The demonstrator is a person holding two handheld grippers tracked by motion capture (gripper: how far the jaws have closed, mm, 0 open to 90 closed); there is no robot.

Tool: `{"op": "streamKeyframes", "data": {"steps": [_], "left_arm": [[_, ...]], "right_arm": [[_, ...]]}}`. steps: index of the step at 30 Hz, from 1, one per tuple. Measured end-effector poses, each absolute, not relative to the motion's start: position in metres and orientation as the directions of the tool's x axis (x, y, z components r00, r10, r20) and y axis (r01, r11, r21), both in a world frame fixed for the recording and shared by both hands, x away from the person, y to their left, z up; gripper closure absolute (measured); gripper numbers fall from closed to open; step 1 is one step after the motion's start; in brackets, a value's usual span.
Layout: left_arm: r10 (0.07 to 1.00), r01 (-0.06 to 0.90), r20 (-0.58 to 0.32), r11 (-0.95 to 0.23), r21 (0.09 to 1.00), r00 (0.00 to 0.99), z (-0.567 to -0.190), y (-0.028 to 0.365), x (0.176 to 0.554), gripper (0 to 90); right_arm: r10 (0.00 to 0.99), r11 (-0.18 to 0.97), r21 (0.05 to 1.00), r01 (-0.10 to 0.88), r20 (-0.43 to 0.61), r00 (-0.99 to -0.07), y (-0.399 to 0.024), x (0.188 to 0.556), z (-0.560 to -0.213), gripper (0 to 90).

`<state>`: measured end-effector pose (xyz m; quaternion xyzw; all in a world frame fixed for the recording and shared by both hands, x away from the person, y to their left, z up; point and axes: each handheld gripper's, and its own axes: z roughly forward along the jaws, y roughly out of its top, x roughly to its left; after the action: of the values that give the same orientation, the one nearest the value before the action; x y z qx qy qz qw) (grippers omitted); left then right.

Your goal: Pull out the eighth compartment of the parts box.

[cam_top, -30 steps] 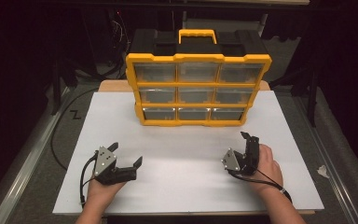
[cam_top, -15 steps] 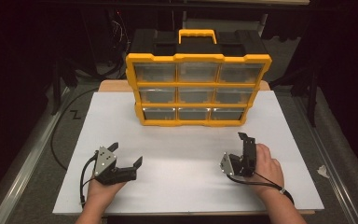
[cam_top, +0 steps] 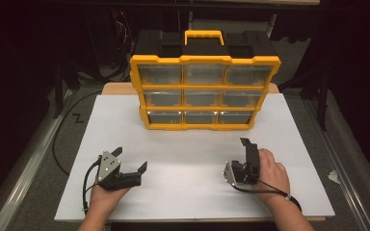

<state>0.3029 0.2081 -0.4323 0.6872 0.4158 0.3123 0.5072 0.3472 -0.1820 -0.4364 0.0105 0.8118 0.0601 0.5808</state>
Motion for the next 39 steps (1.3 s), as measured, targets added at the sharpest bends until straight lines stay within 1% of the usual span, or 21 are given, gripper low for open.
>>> {"op": "streamKeyframes", "data": {"steps": [8, 14, 15, 18, 19, 25, 27, 38, 39], "left_arm": [[0.894, 0.255, 0.007, -0.135, 0.958, 0.448, -0.432, 0.210, 0.303, 0.6], [0.887, 0.254, 0.030, -0.165, 0.953, 0.462, -0.433, 0.208, 0.303, 0.6], [0.884, 0.254, 0.037, -0.174, 0.951, 0.466, -0.433, 0.208, 0.303, 0.6], [0.882, 0.251, 0.039, -0.176, 0.952, 0.470, -0.433, 0.207, 0.303, 0.6], [0.882, 0.251, 0.038, -0.175, 0.952, 0.470, -0.433, 0.208, 0.303, 0.6], [0.877, 0.255, 0.040, -0.182, 0.950, 0.478, -0.434, 0.207, 0.303, 0.6], [0.877, 0.254, 0.042, -0.185, 0.949, 0.480, -0.434, 0.206, 0.303, 0.6], [0.876, 0.249, 0.047, -0.187, 0.950, 0.480, -0.434, 0.205, 0.303, 0.6], [0.876, 0.248, 0.046, -0.186, 0.951, 0.481, -0.434, 0.206, 0.303, 0.6]], "right_arm": [[0.072, 0.992, 0.099, -0.075, -0.951, -0.300, -0.168, 0.349, -0.439, 9.4], [0.063, 0.993, 0.090, -0.082, -0.955, -0.290, -0.157, 0.352, -0.438, 13.8], [0.066, 0.992, 0.093, -0.082, -0.958, -0.279, -0.154, 0.354, -0.438, 16.0], [0.064, 0.991, 0.093, -0.098, -0.960, -0.273, -0.151, 0.357, -0.436, 17.2], [0.063, 0.992, 0.091, -0.091, -0.961, -0.269, -0.149, 0.359, -0.436, 18.9], [0.082, 0.991, 0.108, -0.084, -0.960, -0.267, -0.141, 0.368, -0.433, 23.5], [0.072, 0.991, 0.099, -0.093, -0.964, -0.257, -0.138, 0.370, -0.431, 24.9], [0.091, 0.988, 0.117, -0.100, -0.968, -0.234, -0.124, 0.381, -0.425, 30.6], [0.094, 0.987, 0.121, -0.109, -0.969, -0.226, -0.120, 0.383, -0.424, 32.7]]}}
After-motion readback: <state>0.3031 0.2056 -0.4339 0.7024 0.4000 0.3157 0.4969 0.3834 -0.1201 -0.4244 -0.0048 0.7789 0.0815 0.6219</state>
